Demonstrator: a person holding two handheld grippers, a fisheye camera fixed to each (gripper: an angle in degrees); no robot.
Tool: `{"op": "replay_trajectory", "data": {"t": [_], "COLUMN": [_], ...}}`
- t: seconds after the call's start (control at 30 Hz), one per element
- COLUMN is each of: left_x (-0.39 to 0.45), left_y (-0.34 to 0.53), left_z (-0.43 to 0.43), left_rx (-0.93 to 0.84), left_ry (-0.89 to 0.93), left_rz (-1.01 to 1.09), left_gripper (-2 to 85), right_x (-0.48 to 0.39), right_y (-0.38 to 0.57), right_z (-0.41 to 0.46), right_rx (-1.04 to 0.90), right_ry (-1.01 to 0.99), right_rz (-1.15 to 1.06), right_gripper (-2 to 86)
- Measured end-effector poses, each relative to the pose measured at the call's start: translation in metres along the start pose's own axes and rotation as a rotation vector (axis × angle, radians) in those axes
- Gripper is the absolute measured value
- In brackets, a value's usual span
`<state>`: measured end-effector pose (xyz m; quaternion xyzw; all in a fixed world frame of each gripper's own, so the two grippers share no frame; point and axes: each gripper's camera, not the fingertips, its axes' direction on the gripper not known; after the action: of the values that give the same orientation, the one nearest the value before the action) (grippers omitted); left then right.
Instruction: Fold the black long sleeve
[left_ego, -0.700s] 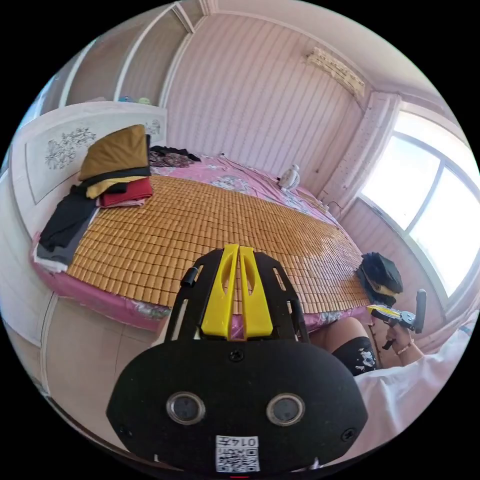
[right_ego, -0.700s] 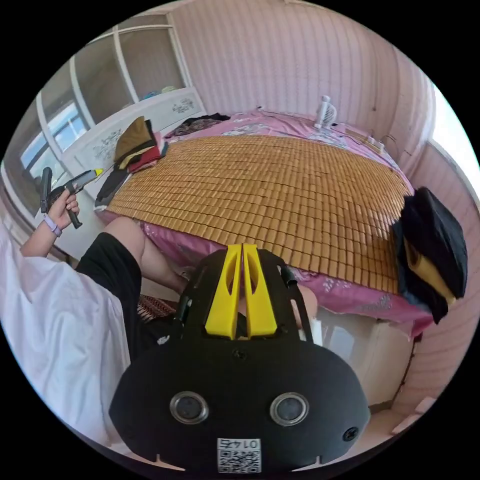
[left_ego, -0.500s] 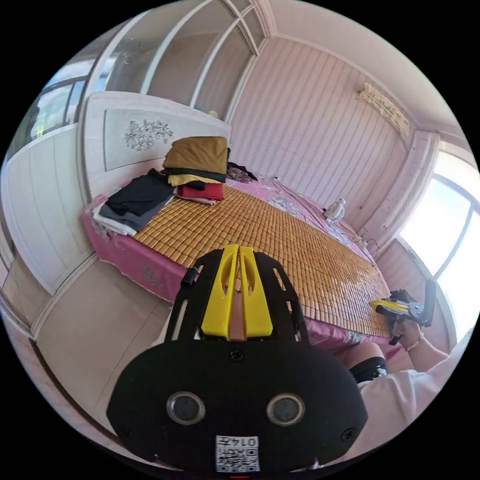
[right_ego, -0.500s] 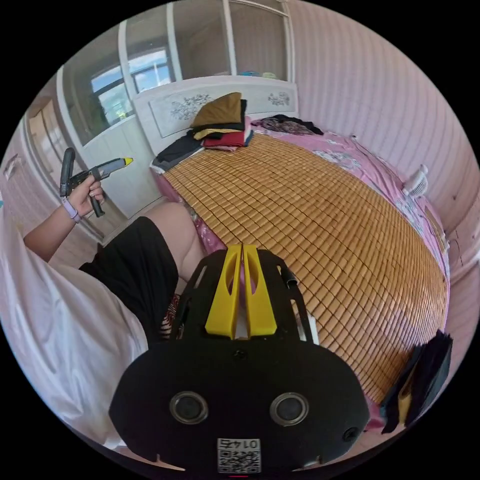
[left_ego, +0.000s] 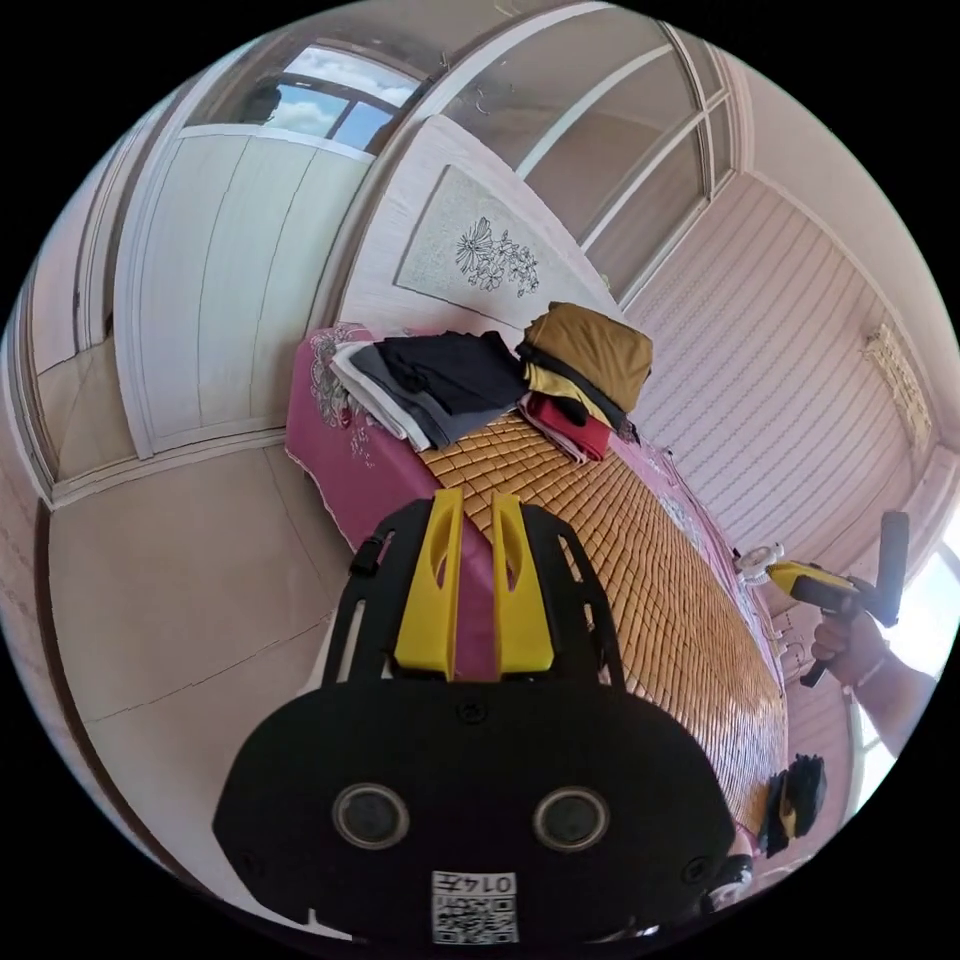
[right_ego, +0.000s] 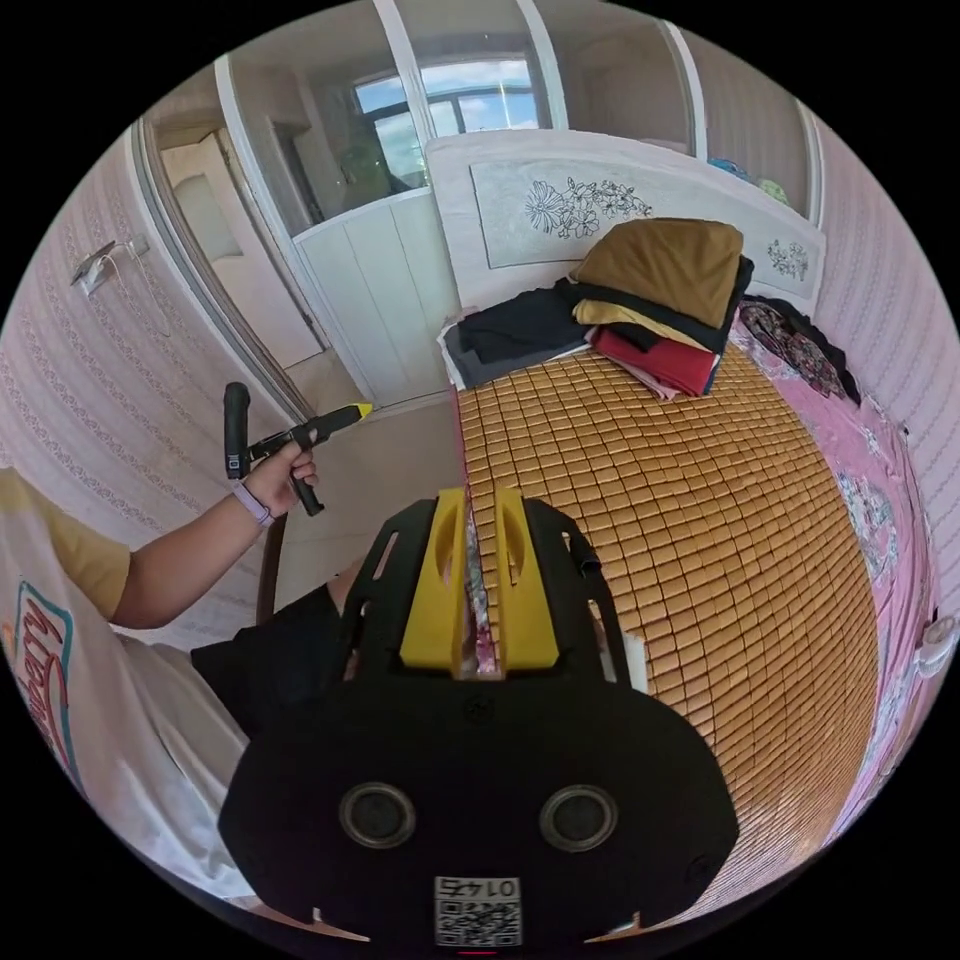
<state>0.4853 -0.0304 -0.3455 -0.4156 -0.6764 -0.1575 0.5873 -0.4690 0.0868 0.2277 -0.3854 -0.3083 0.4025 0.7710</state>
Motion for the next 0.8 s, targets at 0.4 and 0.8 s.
{"op": "replay_trajectory", "data": {"t": [0.4, 0.8], "left_x": [-0.056, -0.102], "left_y": [-0.085, -0.128], "left_z": [0.151, 0.234], "left_rx": [0.195, 0.039], "left_ry": [-0.150, -0.202], "left_rz": [-0.076, -0.094], "left_gripper": [8.6, 7.7], "right_x": [0.032, 0.037], "right_y": [-0.187, -0.283], "right_z": [0.245, 0.457], "right_rx": [-0.084, -0.082], "right_ry": [0.022, 0.144], "right_rz": [-0.186, -0.321], "right_gripper": [8.6, 12.1]}}
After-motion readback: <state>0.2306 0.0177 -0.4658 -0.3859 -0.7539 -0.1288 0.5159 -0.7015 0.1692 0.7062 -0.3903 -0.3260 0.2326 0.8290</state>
